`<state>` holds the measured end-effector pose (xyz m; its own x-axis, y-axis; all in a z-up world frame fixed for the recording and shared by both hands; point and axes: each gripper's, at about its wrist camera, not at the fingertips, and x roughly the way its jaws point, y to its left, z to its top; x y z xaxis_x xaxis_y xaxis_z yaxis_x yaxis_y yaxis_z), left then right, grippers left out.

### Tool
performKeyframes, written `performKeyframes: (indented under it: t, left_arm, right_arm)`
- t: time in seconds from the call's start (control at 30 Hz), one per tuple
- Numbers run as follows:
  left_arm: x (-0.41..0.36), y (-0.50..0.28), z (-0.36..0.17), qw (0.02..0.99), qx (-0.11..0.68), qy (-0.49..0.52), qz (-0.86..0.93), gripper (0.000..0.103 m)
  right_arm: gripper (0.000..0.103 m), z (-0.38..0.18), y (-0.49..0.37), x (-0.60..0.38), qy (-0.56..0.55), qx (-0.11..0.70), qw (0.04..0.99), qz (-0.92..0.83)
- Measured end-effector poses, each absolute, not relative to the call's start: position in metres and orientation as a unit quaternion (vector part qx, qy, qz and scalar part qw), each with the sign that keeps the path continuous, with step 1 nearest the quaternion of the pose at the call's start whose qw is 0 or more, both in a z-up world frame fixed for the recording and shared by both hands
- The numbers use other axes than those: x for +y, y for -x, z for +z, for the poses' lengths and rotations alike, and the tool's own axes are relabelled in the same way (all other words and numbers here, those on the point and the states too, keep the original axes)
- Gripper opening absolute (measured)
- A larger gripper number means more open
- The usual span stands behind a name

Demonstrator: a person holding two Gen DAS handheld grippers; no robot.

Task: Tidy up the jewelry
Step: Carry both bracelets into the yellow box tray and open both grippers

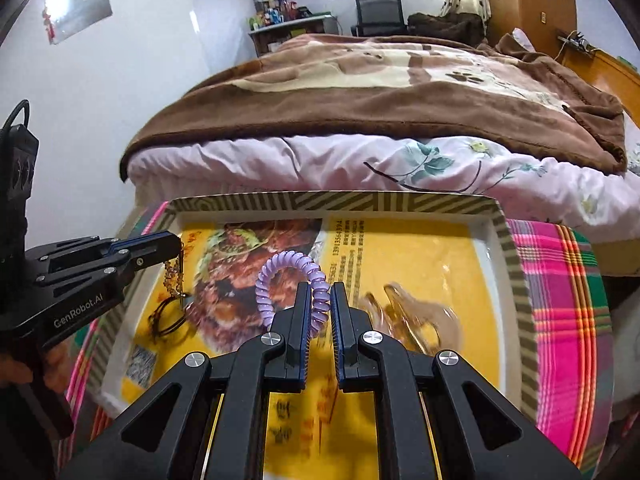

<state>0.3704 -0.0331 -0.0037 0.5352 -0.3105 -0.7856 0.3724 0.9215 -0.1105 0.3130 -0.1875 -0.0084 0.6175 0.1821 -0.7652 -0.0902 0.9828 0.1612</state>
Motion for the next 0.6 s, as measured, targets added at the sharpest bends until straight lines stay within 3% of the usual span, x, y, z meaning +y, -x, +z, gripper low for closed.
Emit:
performKeyframes:
  t: [0.47,0.6]
  left_arm:
    - [-0.038,-0.391,-0.026,0.865,0.464,-0.024,-0.188,0.005]
    - [-0.035,-0.390,-0.026,0.865,0.466,-0.018,-0.187,0.010]
  right_arm:
    - [0.010,-0.024,-0.337,-0.177,-0.032,0.453,0.890,0.051]
    - [0.010,-0.025,-0.339,-0.180,-0.042,0.455,0.888,0.054]
